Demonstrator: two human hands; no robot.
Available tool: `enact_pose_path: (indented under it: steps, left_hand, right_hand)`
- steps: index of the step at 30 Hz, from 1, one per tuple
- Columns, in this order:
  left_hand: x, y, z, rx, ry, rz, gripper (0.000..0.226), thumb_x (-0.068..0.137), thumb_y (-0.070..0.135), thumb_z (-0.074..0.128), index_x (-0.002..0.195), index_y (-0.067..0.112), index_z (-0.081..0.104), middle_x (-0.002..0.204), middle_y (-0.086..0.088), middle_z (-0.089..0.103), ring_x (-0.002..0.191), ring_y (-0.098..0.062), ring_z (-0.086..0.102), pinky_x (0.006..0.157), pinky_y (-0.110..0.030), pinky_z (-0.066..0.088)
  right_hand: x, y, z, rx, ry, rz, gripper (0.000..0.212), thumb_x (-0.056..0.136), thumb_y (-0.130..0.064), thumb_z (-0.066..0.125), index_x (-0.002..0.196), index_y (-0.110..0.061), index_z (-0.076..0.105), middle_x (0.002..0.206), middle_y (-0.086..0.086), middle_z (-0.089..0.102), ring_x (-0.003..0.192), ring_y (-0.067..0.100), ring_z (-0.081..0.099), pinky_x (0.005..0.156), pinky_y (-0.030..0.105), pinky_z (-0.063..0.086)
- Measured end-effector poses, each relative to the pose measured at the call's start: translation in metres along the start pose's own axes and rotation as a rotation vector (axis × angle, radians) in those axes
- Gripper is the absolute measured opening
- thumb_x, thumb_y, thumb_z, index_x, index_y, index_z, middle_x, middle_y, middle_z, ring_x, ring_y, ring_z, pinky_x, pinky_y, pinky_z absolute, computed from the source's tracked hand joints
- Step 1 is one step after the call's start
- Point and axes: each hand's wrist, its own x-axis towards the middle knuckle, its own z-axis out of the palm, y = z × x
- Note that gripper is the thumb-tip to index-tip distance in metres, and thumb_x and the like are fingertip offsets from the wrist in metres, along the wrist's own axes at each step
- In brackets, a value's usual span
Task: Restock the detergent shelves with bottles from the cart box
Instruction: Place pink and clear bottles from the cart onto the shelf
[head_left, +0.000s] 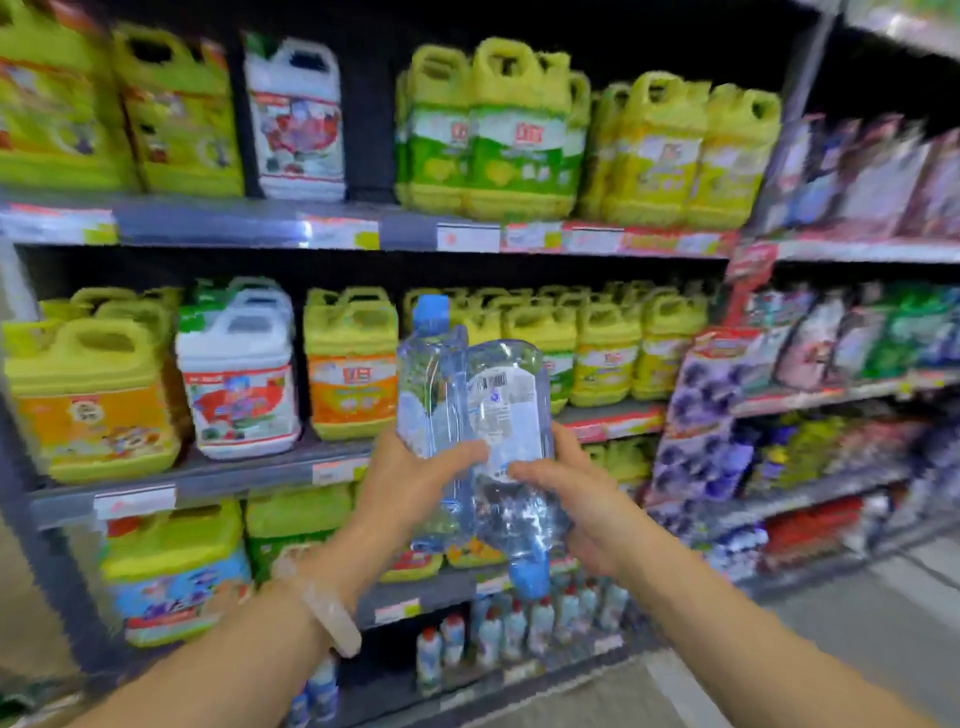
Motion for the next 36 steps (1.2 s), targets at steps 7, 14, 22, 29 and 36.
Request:
enact_pose_path:
  steps: [7, 14, 22, 29, 36]
  left_hand:
    - [0.047, 0.032, 0.144, -0.010, -0.179, 0.081, 0.026, 0.067, 0.020, 0.084, 0.079, 0.021, 0.060, 0.070, 0.006, 0.066, 0.069, -0.012, 0.069, 0.050, -0.017, 0.045]
    - [0.123, 0.029, 0.278, -0.146, -0.391, 0.024, 0.070, 0.054, 0.041, 0.087, 0.106, 0.009, 0.054, 0.076, -0.010, 0.059, 0.052, -0.018, 0.051, 0.041, -0.022, 0.035]
    - [0.245, 0.049, 0.418, -0.146, -0.459, 0.130, 0.097, 0.034, 0.062, 0.081, 0.110, 0.006, 0.059, 0.097, -0.019, 0.069, 0.082, -0.030, 0.068, 0.064, -0.031, 0.049]
    - [0.314, 0.066, 0.512, -0.184, -0.477, 0.164, 0.057, 0.068, 0.027, 0.083, 0.109, 0.011, 0.047, 0.098, 0.002, 0.058, 0.081, -0.008, 0.056, 0.064, -0.023, 0.040]
    - [0.366, 0.071, 0.602, -0.137, -0.449, 0.226, 0.094, 0.037, 0.057, 0.081, 0.115, 0.012, 0.055, 0.108, -0.002, 0.069, 0.093, -0.016, 0.068, 0.083, -0.034, 0.055]
  right_hand:
    - [-0.018, -0.067, -0.122, 0.027, 0.134, -0.146, 0.064, 0.061, -0.002, 0.063, 0.122, -0.015, 0.051, 0.095, 0.013, 0.073, 0.069, 0.028, 0.070, 0.057, 0.035, 0.057]
    - [0.004, -0.110, -0.235, -0.107, 0.318, -0.243, 0.047, 0.080, 0.000, 0.064, 0.121, -0.021, 0.055, 0.104, 0.009, 0.073, 0.081, 0.029, 0.071, 0.066, 0.040, 0.057]
    - [0.084, -0.185, -0.357, -0.198, 0.474, -0.306, 0.038, 0.086, 0.001, 0.057, 0.119, -0.018, 0.055, 0.094, 0.001, 0.075, 0.074, 0.019, 0.072, 0.058, 0.030, 0.056]
    - [0.137, -0.226, -0.456, -0.158, 0.468, -0.382, 0.044, 0.083, -0.001, 0.059, 0.120, -0.025, 0.055, 0.108, 0.010, 0.072, 0.091, 0.039, 0.068, 0.076, 0.053, 0.054]
    - [0.180, -0.260, -0.555, -0.170, 0.380, -0.416, 0.053, 0.076, 0.000, 0.064, 0.124, -0.020, 0.054, 0.106, 0.013, 0.072, 0.084, 0.033, 0.070, 0.065, 0.039, 0.056]
